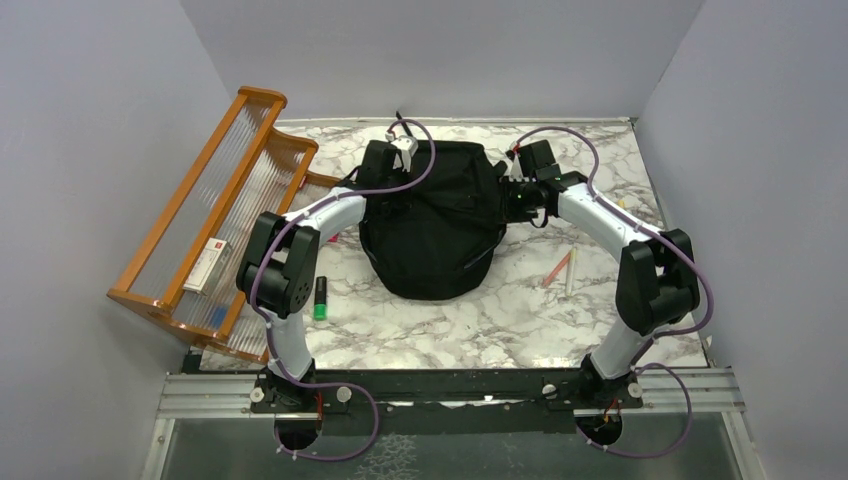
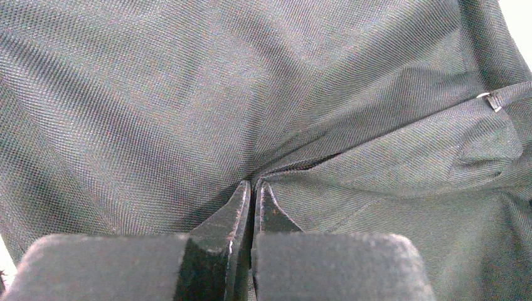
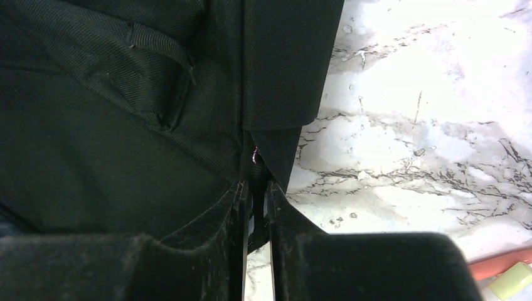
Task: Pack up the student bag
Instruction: Adjust the student bag at the center of the board.
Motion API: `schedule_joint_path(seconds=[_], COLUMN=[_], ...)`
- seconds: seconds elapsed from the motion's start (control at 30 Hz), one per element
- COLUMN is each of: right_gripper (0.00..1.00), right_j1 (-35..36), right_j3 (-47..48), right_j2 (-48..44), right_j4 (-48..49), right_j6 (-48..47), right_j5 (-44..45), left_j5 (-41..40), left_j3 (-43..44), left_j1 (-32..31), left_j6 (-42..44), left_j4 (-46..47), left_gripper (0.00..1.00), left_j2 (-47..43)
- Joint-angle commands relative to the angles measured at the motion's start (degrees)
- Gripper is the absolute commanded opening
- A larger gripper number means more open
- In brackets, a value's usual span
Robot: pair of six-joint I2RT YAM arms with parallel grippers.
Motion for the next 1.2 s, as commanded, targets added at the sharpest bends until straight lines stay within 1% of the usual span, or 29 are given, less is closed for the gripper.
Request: schedule_joint_path(seconds=[0.0, 0.07, 0.2, 0.37, 0.47, 0.57, 0.77, 1.03, 1.17], right_gripper=[0.23, 0.23, 0.12, 0.01, 0.01, 0.00, 0.01, 0.01, 0.00], right_j1=[-0.57, -0.57, -0.61, -0.57, -0.57, -0.62, -0.58, -0.57, -0.57], right_j3=[0.50, 0.38, 0.32, 0.33, 0.16, -0.02, -0.18, -3.33, -4.91], right_j2=[-1.41, -1.54, -1.39, -1.72, -2.83, -3.85, -4.64, -5.85, -6.65], right_j4=[-1.03, -1.09, -1.18, -2.02, -2.74, -3.28, -4.53, -5.50, -5.50], right_j6=[0.74, 0.81, 0.83, 1.01, 0.92, 0.92, 0.77, 0.67, 0.84], right_j5=[-1.12, -1.07, -1.38, -1.86, -1.99, -3.07, -10.25, -19.70, -21.76], left_j5=[0.54, 0.82, 1.23, 1.30, 1.07, 1.14, 2.16, 3.69, 4.57], left_j3=[-1.53, -1.72, -1.83, -1.74, -1.86, -1.95, -2.32, -2.77, -3.70], left_j1=[0.82, 0.82, 0.81, 0.81, 0.82, 0.82, 0.81, 0.55, 0.46], left_j6=[-0.21, -0.34, -0.52, -0.35, -0.43, -0.52, -0.69, -1.03, -2.00], left_j4=[-0.81, -0.69, -0.42, -0.56, -0.59, -0.35, 0.69, 1.96, 3.65], left_gripper=[0.01, 0.01, 0.01, 0.01, 0.02, 0.07, 0.16, 0.24, 0.29], left_j2=[-1.60, -1.64, -1.55, -1.64, -1.96, -2.21, -2.69, -3.16, -4.86])
